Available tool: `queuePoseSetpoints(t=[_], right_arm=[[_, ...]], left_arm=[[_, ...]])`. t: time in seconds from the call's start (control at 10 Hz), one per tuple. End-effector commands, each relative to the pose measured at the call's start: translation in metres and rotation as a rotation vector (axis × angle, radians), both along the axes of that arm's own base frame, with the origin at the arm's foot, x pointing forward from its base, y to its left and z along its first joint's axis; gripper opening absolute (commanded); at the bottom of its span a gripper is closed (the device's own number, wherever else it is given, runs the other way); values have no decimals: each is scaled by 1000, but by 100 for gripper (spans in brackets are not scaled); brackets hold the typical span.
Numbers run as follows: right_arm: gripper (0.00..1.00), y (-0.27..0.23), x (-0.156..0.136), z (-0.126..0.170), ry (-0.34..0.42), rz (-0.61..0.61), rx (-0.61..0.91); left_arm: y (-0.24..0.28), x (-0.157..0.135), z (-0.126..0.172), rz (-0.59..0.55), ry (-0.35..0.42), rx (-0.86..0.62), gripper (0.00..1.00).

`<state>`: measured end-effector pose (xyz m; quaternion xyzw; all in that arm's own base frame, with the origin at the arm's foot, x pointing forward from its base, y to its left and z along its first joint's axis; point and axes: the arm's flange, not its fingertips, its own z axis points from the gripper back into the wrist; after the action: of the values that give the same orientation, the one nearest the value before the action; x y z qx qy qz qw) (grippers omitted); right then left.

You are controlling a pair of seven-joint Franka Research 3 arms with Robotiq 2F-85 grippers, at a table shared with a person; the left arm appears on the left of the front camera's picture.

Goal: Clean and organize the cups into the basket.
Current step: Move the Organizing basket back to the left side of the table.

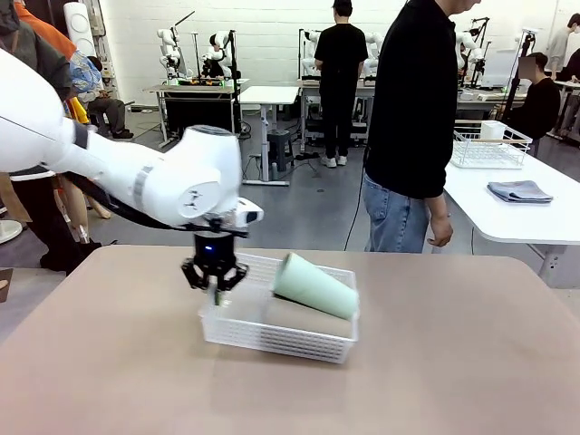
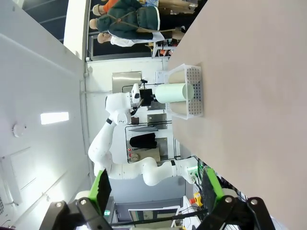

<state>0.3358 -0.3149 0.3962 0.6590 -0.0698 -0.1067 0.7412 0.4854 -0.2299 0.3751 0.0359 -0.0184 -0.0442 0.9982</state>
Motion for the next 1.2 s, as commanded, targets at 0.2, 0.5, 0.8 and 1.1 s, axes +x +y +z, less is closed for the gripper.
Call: queuePoseSetpoints(t=[0.2,0.5,0.8,1.1], right_arm=[[100,2,0,-1,8,-7,-11],[100,2,0,-1,8,-7,-11],[100,2,0,-1,8,-7,-11],[100,2,0,-1,8,-7,-11]], left_arm=[[131,-10,39,-64,-28,106,6],[210,-1,32,-41,-18,145,6],[269,-2,18,95,-6,101,6],[312,-17,17,166,-14,75,6]])
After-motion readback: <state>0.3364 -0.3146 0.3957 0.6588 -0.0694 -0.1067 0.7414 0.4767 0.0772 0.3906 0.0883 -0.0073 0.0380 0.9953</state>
